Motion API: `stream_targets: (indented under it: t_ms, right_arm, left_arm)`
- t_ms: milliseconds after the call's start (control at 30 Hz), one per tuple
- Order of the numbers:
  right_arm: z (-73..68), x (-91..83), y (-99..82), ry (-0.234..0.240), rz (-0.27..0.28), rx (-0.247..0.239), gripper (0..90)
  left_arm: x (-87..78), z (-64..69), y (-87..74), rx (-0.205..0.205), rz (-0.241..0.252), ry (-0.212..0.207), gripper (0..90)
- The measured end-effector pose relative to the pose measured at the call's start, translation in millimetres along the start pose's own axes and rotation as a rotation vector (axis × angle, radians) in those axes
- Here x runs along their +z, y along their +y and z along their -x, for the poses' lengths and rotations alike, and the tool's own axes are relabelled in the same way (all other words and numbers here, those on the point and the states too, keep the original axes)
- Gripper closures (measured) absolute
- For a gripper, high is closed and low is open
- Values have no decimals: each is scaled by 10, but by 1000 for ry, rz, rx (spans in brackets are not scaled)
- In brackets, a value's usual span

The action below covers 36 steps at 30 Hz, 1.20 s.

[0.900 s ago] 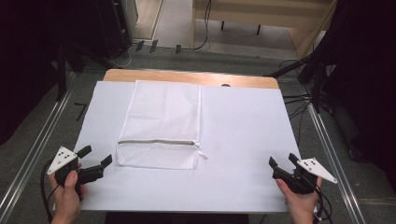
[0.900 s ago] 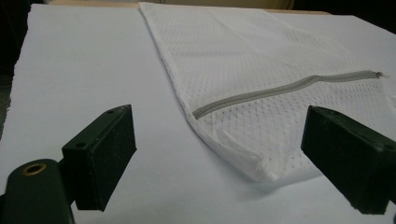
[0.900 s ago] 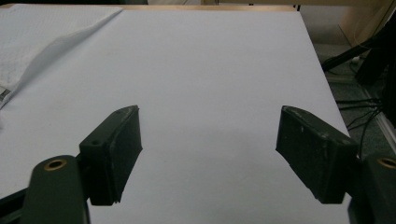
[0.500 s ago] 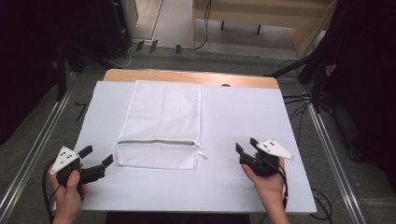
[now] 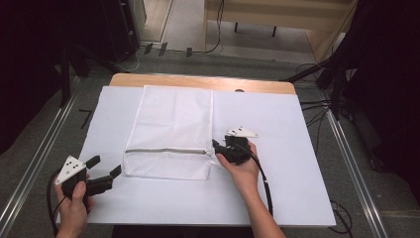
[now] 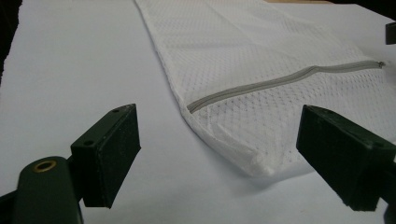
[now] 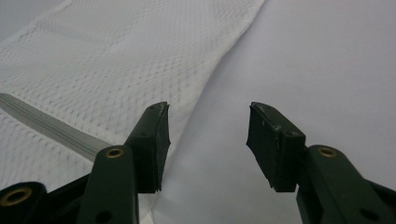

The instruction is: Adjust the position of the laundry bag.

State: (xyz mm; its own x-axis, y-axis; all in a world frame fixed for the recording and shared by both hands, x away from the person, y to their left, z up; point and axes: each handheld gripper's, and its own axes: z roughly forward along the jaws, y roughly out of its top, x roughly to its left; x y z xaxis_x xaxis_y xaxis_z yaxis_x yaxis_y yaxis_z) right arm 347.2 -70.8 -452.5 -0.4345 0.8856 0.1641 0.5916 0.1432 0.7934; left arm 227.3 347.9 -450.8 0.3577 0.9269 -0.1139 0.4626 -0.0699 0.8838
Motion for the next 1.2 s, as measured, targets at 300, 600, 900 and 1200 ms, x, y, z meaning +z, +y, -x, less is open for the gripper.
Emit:
stream_targets:
  t_ms: [300,600,900,1200]
  right_arm:
    - [-108,318,82,36,-53,95,370]
    - [-205,427,21,79,-132,56,700]
    - [-152,333,18,60,-144,23,900]
    - [-35,115,-26,15,-129,-45,900]
  left_arm:
    - [7,26,5,14,1,-12,139]
    - [19,28,5,22,0,-23,140]
    - [15,34,5,22,0,-27,140]
    - [12,36,3,20,0,-29,140]
